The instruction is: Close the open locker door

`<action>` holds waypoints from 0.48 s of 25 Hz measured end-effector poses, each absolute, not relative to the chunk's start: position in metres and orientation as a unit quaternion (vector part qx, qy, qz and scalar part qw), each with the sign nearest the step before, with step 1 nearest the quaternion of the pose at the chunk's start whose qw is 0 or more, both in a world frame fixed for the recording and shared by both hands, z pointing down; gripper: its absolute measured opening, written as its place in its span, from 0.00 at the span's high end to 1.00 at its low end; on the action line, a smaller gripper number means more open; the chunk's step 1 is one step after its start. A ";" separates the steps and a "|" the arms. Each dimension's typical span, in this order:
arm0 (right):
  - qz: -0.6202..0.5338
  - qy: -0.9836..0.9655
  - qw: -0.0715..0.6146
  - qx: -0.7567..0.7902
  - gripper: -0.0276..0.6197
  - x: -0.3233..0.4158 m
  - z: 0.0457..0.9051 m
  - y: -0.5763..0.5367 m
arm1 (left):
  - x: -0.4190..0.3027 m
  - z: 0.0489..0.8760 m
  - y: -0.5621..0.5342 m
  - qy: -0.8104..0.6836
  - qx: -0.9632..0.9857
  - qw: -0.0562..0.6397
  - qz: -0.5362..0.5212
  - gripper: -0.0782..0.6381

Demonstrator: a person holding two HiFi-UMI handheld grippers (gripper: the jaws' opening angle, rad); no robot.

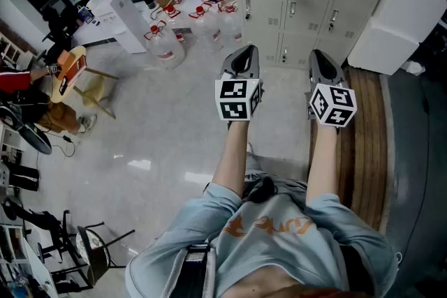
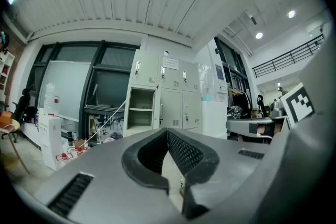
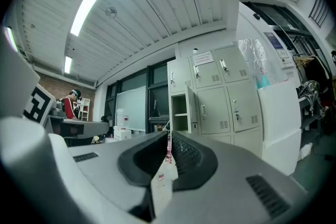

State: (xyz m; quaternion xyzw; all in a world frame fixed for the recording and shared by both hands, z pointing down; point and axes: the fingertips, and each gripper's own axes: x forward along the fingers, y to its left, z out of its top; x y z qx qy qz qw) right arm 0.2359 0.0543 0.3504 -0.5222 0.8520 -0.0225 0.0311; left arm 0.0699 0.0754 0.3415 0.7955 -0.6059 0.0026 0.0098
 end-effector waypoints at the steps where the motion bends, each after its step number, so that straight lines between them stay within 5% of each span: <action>1: -0.023 0.853 0.028 -0.521 0.89 0.235 0.352 0.054 | 0.070 0.342 0.076 -0.606 0.795 0.010 0.002 0.86; 12: -0.022 0.862 0.032 -0.505 0.89 0.222 0.355 0.041 | 0.068 0.347 0.062 -0.600 0.800 0.010 0.004 0.86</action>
